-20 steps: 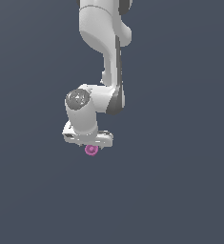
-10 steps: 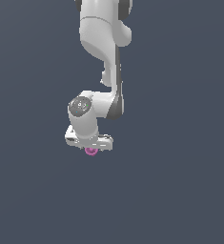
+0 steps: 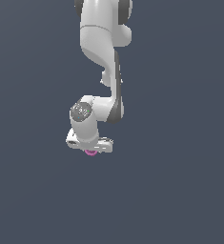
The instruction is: Pick up the object and move it to a goal position.
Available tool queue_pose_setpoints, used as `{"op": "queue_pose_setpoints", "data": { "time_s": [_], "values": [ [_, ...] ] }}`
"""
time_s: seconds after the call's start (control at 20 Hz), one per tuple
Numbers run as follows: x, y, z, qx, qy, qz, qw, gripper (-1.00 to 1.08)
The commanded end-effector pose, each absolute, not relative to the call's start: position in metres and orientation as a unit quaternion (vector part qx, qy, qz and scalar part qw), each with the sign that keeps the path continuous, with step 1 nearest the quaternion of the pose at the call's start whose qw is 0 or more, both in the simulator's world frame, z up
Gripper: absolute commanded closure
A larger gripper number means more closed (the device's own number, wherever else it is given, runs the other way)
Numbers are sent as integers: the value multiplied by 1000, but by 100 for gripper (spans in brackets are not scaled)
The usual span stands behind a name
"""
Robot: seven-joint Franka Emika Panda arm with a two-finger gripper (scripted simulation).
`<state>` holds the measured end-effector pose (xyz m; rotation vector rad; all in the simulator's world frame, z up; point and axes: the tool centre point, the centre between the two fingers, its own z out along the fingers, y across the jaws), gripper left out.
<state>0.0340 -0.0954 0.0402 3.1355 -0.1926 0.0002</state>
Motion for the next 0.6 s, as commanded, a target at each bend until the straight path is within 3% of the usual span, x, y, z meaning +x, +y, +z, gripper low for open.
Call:
{"op": "queue_pose_setpoints", "data": {
  "time_s": [0.0,0.55],
  "values": [
    [34,-95,40,998,-61,0,0,108],
    [32,-96,41,998,-61,1,0,108]
  ]
}}
